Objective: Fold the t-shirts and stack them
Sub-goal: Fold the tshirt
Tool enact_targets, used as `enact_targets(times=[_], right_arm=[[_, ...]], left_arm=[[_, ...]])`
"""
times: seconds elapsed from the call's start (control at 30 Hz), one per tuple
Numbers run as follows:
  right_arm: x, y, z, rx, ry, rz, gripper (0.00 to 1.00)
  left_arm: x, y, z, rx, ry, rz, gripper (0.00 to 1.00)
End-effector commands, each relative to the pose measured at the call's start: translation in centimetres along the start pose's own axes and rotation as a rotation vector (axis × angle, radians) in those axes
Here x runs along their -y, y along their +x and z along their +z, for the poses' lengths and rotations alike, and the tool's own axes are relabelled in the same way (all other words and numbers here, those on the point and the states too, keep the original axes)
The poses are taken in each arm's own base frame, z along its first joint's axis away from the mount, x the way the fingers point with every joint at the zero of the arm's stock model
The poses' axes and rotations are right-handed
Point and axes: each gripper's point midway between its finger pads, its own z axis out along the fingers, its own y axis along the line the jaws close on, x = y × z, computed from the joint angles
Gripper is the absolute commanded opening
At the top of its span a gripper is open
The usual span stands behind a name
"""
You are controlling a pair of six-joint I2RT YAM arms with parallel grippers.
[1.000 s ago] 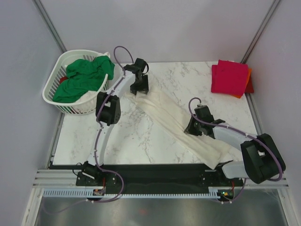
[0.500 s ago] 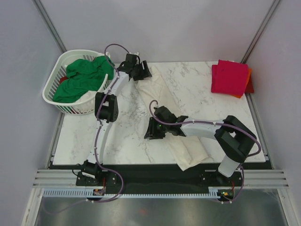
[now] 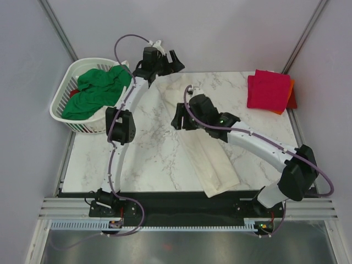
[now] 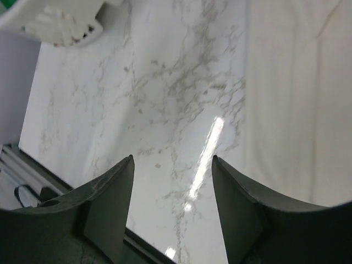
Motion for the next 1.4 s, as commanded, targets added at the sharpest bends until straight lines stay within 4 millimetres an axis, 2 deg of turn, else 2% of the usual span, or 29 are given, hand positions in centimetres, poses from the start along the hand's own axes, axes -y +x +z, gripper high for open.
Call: enact_targets(times=[0.0, 0.03, 0.07, 0.1, 0.17, 0.2, 0.23, 0.27, 0.3, 0.33, 0.37, 0.4, 0.43, 0.47, 0.5, 0.53, 0.57, 0.6, 0.63, 0.67, 0.7, 0.77, 0.87, 1.07, 1.2, 1.27, 1.3, 1.33, 1.37], right_arm=[[3.7, -7.5, -2.2, 0.179, 0.124, -0.07, 0.67], [5.5, -9.1, -2.1, 0.2, 0.157, -0.056, 0.67], [6.5, -10.0, -1.9, 0.21, 0.176, -0.064, 0.67], [8.4, -11.8, -1.2, 0.236, 0.211, -0.078, 0.67], [10.5, -13.4, 0.2, 0.248, 0.246, -0.109, 0.67], [11.2, -14.3, 2.4, 0.229, 0.244, -0.126, 0.67], [13.0, -15.4, 3.3, 0.226, 0.275, -0.153, 0.67], [14.0, -16.0, 4.4, 0.221, 0.292, -0.156, 0.68], [14.8, -16.7, 6.5, 0.216, 0.282, -0.161, 0.68], [16.3, -17.4, 7.3, 0.214, 0.285, -0.153, 0.68], [17.3, -18.1, 9.2, 0.21, 0.282, -0.148, 0.69], [17.7, -18.4, 10.1, 0.204, 0.268, -0.146, 0.7], [17.6, -18.6, 11.1, 0.185, 0.209, -0.145, 0.71], [16.9, -20.8, 11.2, 0.225, 0.189, -0.162, 0.72], [18.3, -19.5, 13.4, 0.174, 0.207, -0.157, 0.72], [18.7, -19.8, 14.0, 0.177, 0.209, -0.16, 0.73], [19.1, -20.3, 15.2, 0.186, 0.205, -0.164, 0.74], [19.3, -20.7, 15.8, 0.194, 0.198, -0.166, 0.75], [19.6, -21.1, 16.3, 0.2, 0.19, -0.167, 0.76], [19.8, -21.5, 17.4, 0.209, 0.174, -0.172, 0.77], [19.9, -21.6, 18.1, 0.214, 0.165, -0.174, 0.79], [20.1, -21.8, 19.8, 0.221, 0.126, -0.176, 0.84], [21.1, -21.6, 21.6, 0.241, 0.126, -0.16, 0.85], [23.6, -20.4, 24.1, 0.262, 0.188, -0.12, 0.84], [24.0, -18.8, 25.6, 0.237, 0.167, -0.097, 0.81], [24.4, -18.0, 26.3, 0.223, 0.164, -0.081, 0.73], [24.4, -17.9, 26.5, 0.227, 0.157, -0.069, 0.56], [24.2, -17.8, 26.7, 0.226, 0.146, -0.067, 0.44], [24.4, -17.6, 26.9, 0.226, 0.148, -0.062, 0.15]], left_arm=[[9.9, -14.8, -10.1, 0.347, 0.096, 0.175, 1.0], [10.5, -15.8, -11.1, 0.373, 0.089, 0.19, 1.0], [11.1, -16.8, -12.2, 0.398, 0.083, 0.201, 1.0], [12.2, -18.1, -14.0, 0.428, 0.09, 0.212, 1.0], [13.5, -18.3, -15.8, 0.416, 0.101, 0.19, 1.0], [14.4, -18.0, -17.7, 0.403, 0.112, 0.174, 1.0], [14.8, -17.3, -18.5, 0.381, 0.118, 0.156, 1.0], [15.1, -16.3, -19.1, 0.355, 0.125, 0.12, 1.0], [14.4, -13.2, -18.7, 0.28, 0.109, 0.103, 1.0], [16.3, -13.1, -21.4, 0.292, 0.131, 0.119, 1.0], [16.4, -12.0, -22.3, 0.277, 0.119, 0.139, 1.0], [17.4, -10.3, -22.8, 0.252, 0.129, 0.155, 1.0], [17.3, -7.8, -24.7, 0.217, 0.11, 0.153, 1.0], [17.0, -6.4, -25.4, 0.201, 0.09, 0.157, 1.0], [15.5, -2.5, -25.3, 0.126, 0.057, 0.148, 1.0], [15.5, -1.5, -26.6, 0.124, 0.051, 0.141, 0.99], [16.2, -1.7, -29.3, 0.165, 0.053, 0.134, 0.99], [14.6, 1.4, -29.4, 0.112, 0.023, 0.114, 0.98], [14.3, 2.3, -30.2, 0.105, 0.018, 0.105, 0.97], [14.6, 2.6, -32.0, 0.124, 0.026, 0.097, 0.95], [13.3, 4.9, -32.1, 0.081, 0.002, 0.081, 0.94], [13.2, 6.7, -33.5, 0.047, 0.002, 0.07, 0.91], [12.1, 10.1, -34.3, -0.045, -0.026, 0.096, 0.91], [11.3, 12.2, -36.4, -0.095, -0.053, 0.093, 0.88], [10.3, 13.9, -37.0, -0.126, -0.074, 0.094, 0.87], [9.8, 14.4, -37.1, -0.135, -0.093, 0.094, 0.87], [9.4, 15.0, -37.1, -0.149, -0.102, 0.089, 0.86], [9.2, 15.3, -37.0, -0.159, -0.106, 0.086, 0.86], [9.0, 15.6, -36.9, -0.168, -0.111, 0.081, 0.85]])
